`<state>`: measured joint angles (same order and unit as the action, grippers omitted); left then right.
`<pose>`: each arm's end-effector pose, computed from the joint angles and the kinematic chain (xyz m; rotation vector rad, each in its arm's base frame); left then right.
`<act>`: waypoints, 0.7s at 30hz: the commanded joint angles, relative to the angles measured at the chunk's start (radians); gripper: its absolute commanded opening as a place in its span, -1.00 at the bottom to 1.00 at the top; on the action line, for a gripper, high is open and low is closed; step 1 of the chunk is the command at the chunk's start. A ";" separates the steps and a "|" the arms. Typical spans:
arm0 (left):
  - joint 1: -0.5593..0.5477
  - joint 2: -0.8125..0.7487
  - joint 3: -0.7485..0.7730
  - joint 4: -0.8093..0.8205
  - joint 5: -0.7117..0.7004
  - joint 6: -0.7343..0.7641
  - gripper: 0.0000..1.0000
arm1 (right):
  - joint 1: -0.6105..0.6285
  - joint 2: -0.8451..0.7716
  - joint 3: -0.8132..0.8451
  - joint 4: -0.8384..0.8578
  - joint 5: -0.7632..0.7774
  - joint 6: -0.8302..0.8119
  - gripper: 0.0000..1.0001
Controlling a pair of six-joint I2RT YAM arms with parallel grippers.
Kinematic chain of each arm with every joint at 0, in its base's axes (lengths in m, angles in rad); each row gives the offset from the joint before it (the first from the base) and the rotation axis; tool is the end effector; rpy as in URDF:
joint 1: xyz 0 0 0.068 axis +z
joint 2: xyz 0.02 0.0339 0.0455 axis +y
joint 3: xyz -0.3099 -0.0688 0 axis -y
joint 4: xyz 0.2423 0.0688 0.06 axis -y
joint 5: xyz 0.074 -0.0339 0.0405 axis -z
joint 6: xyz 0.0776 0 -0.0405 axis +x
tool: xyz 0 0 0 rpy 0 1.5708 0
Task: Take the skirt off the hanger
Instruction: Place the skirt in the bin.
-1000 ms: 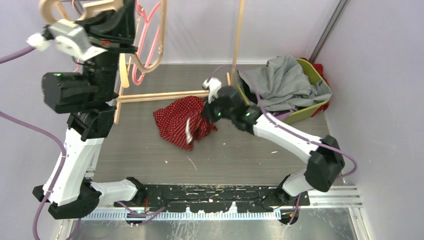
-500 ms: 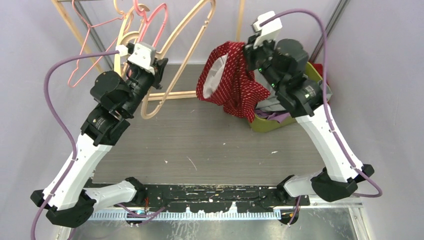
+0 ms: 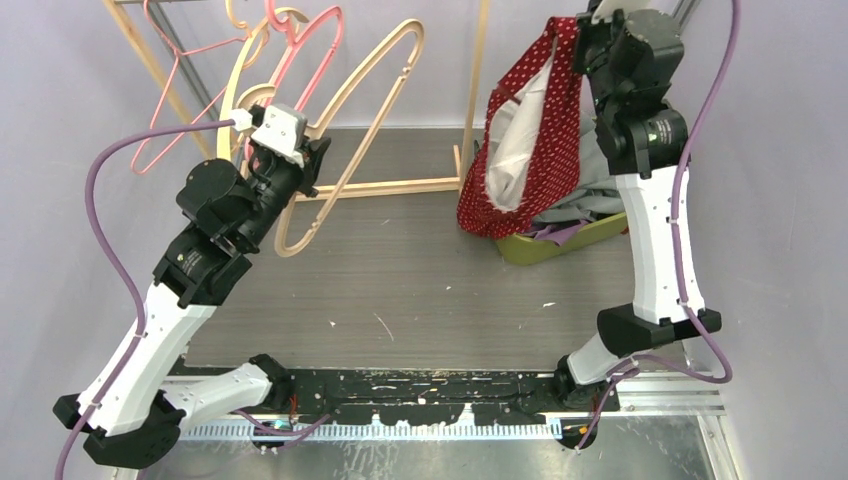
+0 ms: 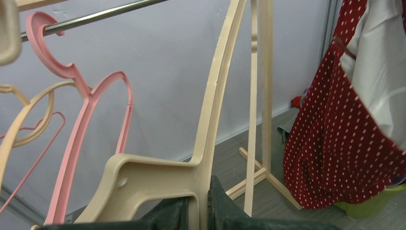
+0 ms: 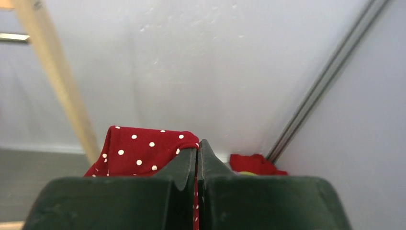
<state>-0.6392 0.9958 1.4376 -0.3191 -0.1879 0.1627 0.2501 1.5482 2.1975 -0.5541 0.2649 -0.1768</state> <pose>0.1643 -0.1041 0.5498 0.4228 1.3924 -0.2537 0.3131 0.0590 0.6318 -0.1005 1.4770 -0.1360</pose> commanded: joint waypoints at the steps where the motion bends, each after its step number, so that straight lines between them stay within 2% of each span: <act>1: 0.006 -0.027 -0.012 0.025 -0.013 -0.009 -1.00 | -0.080 -0.005 0.120 0.166 0.042 -0.015 -0.98; 5: 0.006 -0.029 -0.012 0.018 -0.010 0.002 -1.00 | -0.152 0.032 0.188 0.199 0.078 -0.019 -0.98; 9: 0.006 -0.029 -0.011 0.014 -0.021 0.013 -1.00 | -0.211 0.063 0.164 0.208 0.069 0.001 -0.98; 15: 0.006 -0.006 -0.006 0.012 -0.054 0.032 -1.00 | -0.235 0.050 -0.080 0.193 -0.062 0.169 -0.98; 21: 0.015 0.093 0.072 -0.052 -0.112 0.004 -1.00 | -0.233 0.018 -0.370 0.208 -0.173 0.325 -0.98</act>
<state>-0.6392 1.0283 1.4353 -0.3618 -0.2470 0.1814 0.0120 1.5906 1.9572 -0.3908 0.1921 0.0013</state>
